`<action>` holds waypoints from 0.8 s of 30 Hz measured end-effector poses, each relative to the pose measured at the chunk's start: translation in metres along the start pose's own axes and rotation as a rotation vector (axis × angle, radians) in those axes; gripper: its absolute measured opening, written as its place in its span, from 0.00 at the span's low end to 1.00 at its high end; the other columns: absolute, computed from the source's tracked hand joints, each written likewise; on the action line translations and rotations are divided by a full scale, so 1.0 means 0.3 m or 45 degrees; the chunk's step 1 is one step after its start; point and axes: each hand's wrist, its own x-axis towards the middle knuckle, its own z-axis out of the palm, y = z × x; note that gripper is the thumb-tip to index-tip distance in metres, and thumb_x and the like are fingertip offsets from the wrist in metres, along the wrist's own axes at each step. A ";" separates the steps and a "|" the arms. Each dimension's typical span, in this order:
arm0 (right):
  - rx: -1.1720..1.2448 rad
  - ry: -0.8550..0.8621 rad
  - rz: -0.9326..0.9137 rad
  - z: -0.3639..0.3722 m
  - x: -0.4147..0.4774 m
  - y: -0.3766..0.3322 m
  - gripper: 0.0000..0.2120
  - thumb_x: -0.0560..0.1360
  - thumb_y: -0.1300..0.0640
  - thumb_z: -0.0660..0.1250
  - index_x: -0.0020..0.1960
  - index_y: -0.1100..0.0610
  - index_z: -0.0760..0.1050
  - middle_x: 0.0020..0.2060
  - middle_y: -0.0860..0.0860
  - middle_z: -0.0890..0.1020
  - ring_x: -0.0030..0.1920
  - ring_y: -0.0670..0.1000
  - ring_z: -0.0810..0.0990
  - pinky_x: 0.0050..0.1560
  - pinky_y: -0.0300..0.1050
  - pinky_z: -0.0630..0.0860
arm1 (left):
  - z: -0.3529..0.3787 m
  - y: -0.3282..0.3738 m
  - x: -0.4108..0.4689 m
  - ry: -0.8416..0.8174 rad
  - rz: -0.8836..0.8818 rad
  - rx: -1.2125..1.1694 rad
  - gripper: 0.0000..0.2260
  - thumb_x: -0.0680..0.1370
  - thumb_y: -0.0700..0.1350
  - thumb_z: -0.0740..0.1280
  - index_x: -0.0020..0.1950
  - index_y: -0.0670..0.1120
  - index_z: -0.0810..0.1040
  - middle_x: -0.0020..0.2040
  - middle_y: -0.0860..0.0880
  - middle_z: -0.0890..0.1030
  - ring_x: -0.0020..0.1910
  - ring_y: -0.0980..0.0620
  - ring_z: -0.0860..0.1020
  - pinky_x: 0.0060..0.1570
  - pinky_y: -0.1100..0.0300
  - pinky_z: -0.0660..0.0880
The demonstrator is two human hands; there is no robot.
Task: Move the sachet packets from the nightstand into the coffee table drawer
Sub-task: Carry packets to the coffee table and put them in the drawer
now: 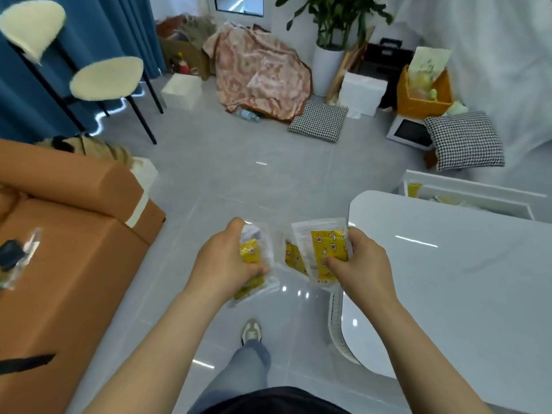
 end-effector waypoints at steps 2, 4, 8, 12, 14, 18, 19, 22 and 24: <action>-0.003 0.015 0.060 0.012 0.091 -0.043 0.10 0.68 0.58 0.72 0.47 0.50 0.75 0.39 0.46 0.82 0.40 0.48 0.80 0.42 0.49 0.81 | -0.037 0.015 0.123 -0.059 0.055 0.048 0.26 0.66 0.51 0.76 0.58 0.50 0.66 0.44 0.51 0.75 0.43 0.48 0.74 0.37 0.58 0.67; 0.015 0.055 0.106 0.019 0.181 -0.075 0.11 0.69 0.57 0.72 0.49 0.49 0.75 0.41 0.45 0.82 0.40 0.47 0.81 0.42 0.45 0.80 | -0.063 0.041 0.250 -0.103 0.119 0.068 0.26 0.66 0.50 0.76 0.58 0.50 0.67 0.43 0.51 0.75 0.42 0.49 0.73 0.36 0.58 0.66; 0.046 0.122 0.219 -0.001 0.345 -0.092 0.14 0.70 0.56 0.72 0.54 0.49 0.75 0.44 0.44 0.81 0.43 0.47 0.81 0.45 0.42 0.80 | -0.075 0.132 0.485 -0.198 0.205 0.088 0.26 0.66 0.50 0.76 0.57 0.50 0.66 0.44 0.51 0.76 0.43 0.48 0.74 0.37 0.57 0.68; 0.046 0.211 0.320 -0.051 0.505 -0.063 0.11 0.69 0.58 0.72 0.49 0.50 0.75 0.40 0.45 0.81 0.40 0.47 0.80 0.42 0.46 0.81 | -0.042 0.258 0.691 -0.308 0.325 0.124 0.25 0.65 0.51 0.76 0.54 0.51 0.65 0.44 0.51 0.76 0.43 0.48 0.74 0.37 0.57 0.68; 0.047 0.234 0.331 -0.080 0.608 -0.045 0.11 0.68 0.58 0.72 0.48 0.50 0.74 0.39 0.45 0.80 0.40 0.47 0.80 0.41 0.45 0.80 | -0.019 0.334 0.802 -0.323 0.378 0.150 0.25 0.65 0.52 0.77 0.53 0.51 0.66 0.44 0.51 0.76 0.43 0.48 0.74 0.37 0.57 0.68; 0.059 0.270 0.354 -0.173 0.815 -0.008 0.10 0.69 0.56 0.72 0.46 0.51 0.73 0.37 0.44 0.78 0.38 0.45 0.78 0.38 0.40 0.77 | 0.022 0.491 1.001 -0.362 0.432 0.184 0.26 0.64 0.52 0.77 0.54 0.51 0.66 0.45 0.50 0.77 0.43 0.48 0.75 0.37 0.58 0.68; 0.058 0.281 0.367 -0.198 0.861 0.001 0.10 0.69 0.56 0.72 0.46 0.52 0.73 0.37 0.44 0.79 0.38 0.45 0.78 0.38 0.41 0.77 | 0.031 0.529 1.044 -0.379 0.439 0.207 0.26 0.64 0.52 0.77 0.54 0.51 0.66 0.45 0.50 0.77 0.42 0.48 0.74 0.35 0.58 0.67; 0.057 0.294 0.401 -0.276 0.994 0.028 0.11 0.68 0.56 0.72 0.49 0.52 0.74 0.40 0.47 0.81 0.40 0.48 0.80 0.43 0.48 0.81 | 0.062 0.633 1.172 -0.415 0.452 0.242 0.25 0.65 0.52 0.77 0.53 0.52 0.66 0.44 0.50 0.77 0.42 0.49 0.74 0.33 0.59 0.67; 0.046 0.309 0.419 -0.322 1.079 0.050 0.11 0.68 0.56 0.72 0.49 0.52 0.74 0.40 0.46 0.81 0.40 0.49 0.80 0.44 0.49 0.81 | 0.084 0.701 1.255 -0.436 0.467 0.233 0.24 0.65 0.51 0.77 0.52 0.52 0.66 0.44 0.50 0.77 0.41 0.49 0.75 0.30 0.61 0.66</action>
